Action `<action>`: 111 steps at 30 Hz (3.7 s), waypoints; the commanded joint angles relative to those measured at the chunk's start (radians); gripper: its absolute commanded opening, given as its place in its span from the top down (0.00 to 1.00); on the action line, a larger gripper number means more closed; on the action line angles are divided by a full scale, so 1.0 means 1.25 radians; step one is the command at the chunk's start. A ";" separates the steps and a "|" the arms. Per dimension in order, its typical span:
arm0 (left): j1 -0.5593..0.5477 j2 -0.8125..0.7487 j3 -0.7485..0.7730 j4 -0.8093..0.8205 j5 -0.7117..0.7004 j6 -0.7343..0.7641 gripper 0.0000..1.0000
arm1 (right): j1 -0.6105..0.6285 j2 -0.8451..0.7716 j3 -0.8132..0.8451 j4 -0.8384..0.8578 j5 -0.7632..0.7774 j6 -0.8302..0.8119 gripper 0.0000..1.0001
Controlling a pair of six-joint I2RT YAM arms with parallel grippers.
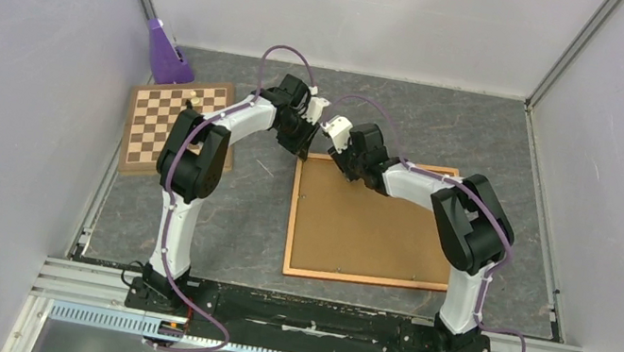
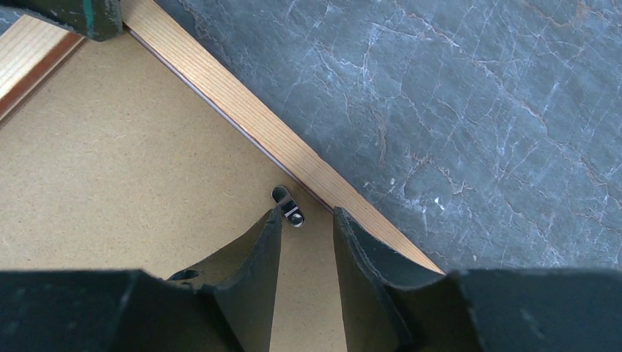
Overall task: Put the photo into the frame
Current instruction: Install the photo frame at the center of the board, then adjust the photo frame at the center of the board.
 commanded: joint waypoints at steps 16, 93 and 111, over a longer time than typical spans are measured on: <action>-0.010 0.003 -0.027 -0.047 0.048 0.019 0.88 | -0.012 0.027 -0.008 0.104 0.143 -0.023 0.64; 0.100 -0.126 -0.126 0.018 -0.070 -0.098 0.89 | -0.558 -0.378 -0.344 -0.169 -0.177 -0.027 0.49; 0.101 -0.145 -0.127 0.019 -0.061 -0.104 0.77 | -0.588 -0.464 -0.381 -0.220 -0.238 -0.087 0.53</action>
